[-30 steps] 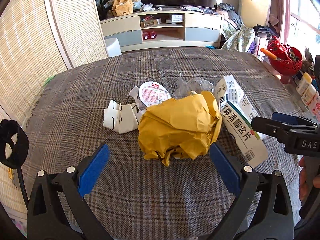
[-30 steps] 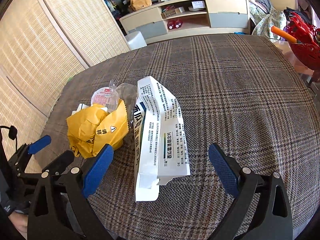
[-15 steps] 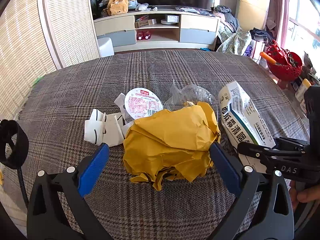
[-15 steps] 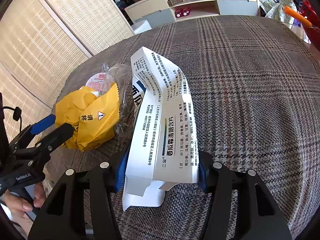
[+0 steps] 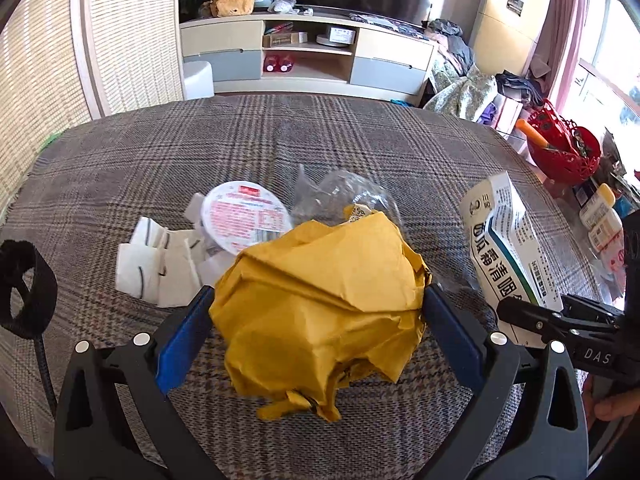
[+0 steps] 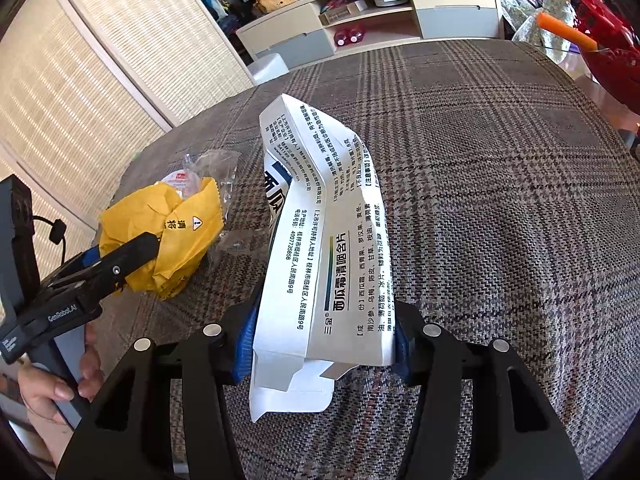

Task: Collect trash
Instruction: 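Grasp the yellow crumpled bag with the left gripper while the right grasps the white medicine box, then carry the bag and box down to the black bin and open both grippers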

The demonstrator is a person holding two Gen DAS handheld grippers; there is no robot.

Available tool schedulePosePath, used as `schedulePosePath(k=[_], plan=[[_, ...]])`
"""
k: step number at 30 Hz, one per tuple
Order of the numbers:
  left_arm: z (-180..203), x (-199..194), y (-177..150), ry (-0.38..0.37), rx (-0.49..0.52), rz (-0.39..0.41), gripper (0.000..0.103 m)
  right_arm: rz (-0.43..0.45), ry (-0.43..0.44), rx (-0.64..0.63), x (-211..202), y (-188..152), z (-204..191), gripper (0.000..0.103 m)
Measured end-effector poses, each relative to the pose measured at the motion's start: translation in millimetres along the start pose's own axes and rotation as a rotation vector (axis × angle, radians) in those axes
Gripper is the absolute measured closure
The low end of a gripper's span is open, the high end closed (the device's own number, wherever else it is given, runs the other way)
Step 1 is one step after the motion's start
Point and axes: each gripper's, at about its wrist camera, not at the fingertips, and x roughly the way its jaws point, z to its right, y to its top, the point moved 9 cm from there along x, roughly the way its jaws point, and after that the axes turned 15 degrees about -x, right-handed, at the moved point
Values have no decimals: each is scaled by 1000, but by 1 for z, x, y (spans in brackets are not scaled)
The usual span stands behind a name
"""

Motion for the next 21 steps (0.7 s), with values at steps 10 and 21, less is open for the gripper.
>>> schedulePosePath(k=[10,21], plan=[[12,-33,-10,20,35,45,25,34,-34,17,-32,-4,9,49],[31,-129,-36,24,65,128,25,112,-43,-42,-110,-19,-37,49]])
